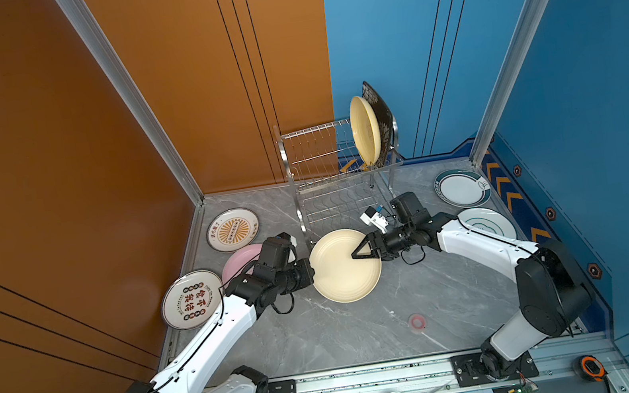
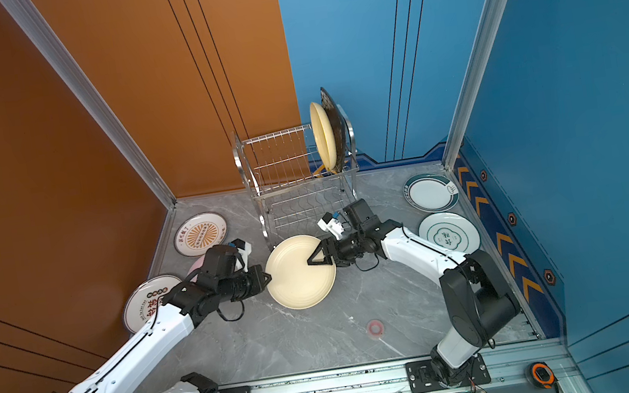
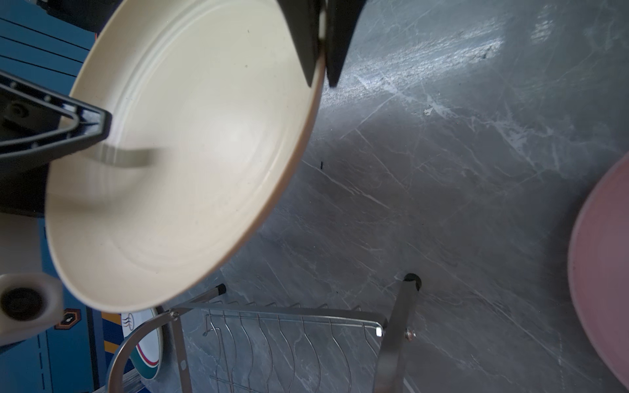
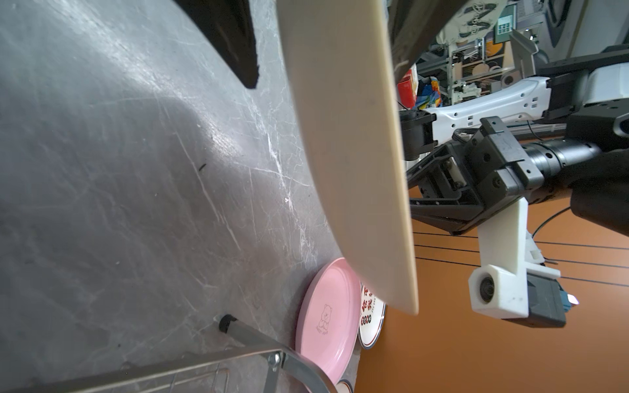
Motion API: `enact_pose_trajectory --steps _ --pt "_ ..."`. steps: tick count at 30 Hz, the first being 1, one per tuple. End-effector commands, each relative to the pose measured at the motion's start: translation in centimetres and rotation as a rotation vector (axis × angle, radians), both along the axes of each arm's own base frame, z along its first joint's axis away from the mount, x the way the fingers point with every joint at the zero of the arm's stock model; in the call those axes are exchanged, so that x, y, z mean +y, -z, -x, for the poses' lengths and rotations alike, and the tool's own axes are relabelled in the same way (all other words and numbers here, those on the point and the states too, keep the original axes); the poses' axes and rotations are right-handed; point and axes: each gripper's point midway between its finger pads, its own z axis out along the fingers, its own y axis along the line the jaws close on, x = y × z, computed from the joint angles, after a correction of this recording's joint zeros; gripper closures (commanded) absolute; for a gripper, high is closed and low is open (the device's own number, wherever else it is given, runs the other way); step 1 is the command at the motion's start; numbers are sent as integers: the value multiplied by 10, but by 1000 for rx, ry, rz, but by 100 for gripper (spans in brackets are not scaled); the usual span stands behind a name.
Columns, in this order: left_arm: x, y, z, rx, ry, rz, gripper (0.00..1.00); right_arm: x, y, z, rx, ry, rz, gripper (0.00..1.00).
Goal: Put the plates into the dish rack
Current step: 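Tilt the cream plate up with the left gripper while the right grips it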
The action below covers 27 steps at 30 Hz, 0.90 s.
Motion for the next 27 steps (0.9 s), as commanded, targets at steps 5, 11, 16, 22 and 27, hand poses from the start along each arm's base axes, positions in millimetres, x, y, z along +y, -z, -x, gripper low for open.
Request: enact_pose_trajectory --steps 5,11,16,22,27 --pt "-10 -14 -6 -38 42 17 100 0 -12 8 -41 -13 -21 60" --pt "-11 -13 -7 -36 42 14 100 2 -16 10 -43 -15 -24 80" --pt "-9 -12 -7 -36 33 11 100 2 -19 9 -50 -5 -21 95" --pt "-2 -13 -6 -40 8 0 63 -4 -22 3 -79 41 14 98" --pt "16 -12 -9 -46 -57 -17 34 -27 -30 -7 -187 135 187 99"
